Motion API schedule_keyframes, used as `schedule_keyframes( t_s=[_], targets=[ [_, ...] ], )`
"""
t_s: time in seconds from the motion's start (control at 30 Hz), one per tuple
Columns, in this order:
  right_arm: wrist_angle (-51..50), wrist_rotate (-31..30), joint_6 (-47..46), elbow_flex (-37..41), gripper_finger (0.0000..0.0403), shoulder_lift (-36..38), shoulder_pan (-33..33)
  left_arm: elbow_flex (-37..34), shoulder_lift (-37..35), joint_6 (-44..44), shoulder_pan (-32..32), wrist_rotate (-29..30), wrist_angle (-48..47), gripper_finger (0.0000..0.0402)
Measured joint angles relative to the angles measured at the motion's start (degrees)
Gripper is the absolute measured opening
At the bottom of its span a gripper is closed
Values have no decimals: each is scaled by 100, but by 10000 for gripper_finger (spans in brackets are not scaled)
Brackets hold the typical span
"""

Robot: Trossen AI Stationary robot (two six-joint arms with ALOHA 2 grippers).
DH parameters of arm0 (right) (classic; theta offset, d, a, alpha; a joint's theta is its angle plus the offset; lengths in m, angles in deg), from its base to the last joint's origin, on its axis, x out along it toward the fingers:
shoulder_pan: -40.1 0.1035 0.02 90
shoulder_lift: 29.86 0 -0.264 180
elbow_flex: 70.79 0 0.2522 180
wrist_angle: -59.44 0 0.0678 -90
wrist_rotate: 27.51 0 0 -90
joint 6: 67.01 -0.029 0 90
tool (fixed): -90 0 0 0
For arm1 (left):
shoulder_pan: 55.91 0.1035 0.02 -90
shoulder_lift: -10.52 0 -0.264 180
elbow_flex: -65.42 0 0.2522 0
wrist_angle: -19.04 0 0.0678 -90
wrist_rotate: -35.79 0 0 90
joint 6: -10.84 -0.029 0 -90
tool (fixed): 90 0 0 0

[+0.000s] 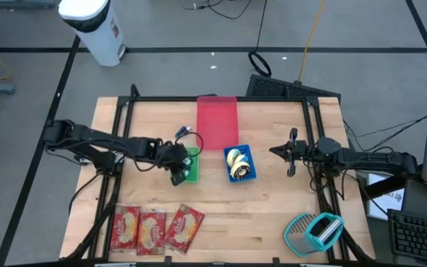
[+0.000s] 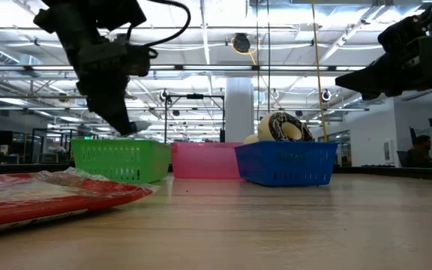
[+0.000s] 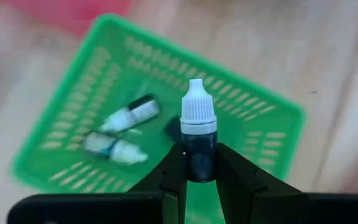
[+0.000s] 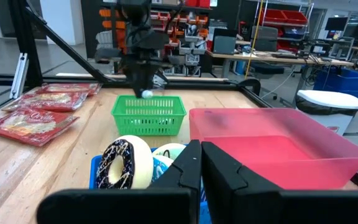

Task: Pick & Place Food Item
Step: Put the black food coloring bottle into the green bin, then put the blue food coloring bottle into the green bin

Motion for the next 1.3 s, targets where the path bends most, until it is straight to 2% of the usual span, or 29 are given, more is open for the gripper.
schedule_keyframes(
  t_s=[0.37,0.57,0.73,0.87,1.0,1.3],
  targets=[
    [4,-1,1,-1,4,-2,0,-2,91,349,187,45,-296,70],
    [-1,-1,0,0,4,0,-1,0,102,353,203,45,-291,143],
    [-1,-1,0,0,4,0,0,0,59,-169,404,85,-293,211],
    [-1,0,0,-2,4,0,-1,0,-63,-420,748,539,-257,237],
    [-1,-1,0,0,4,-2,0,0,-167,-696,1257,819,-252,243],
    [-1,-1,0,0,4,-1,0,0,-156,-1413,2560,726,-7,243]
  ],
)
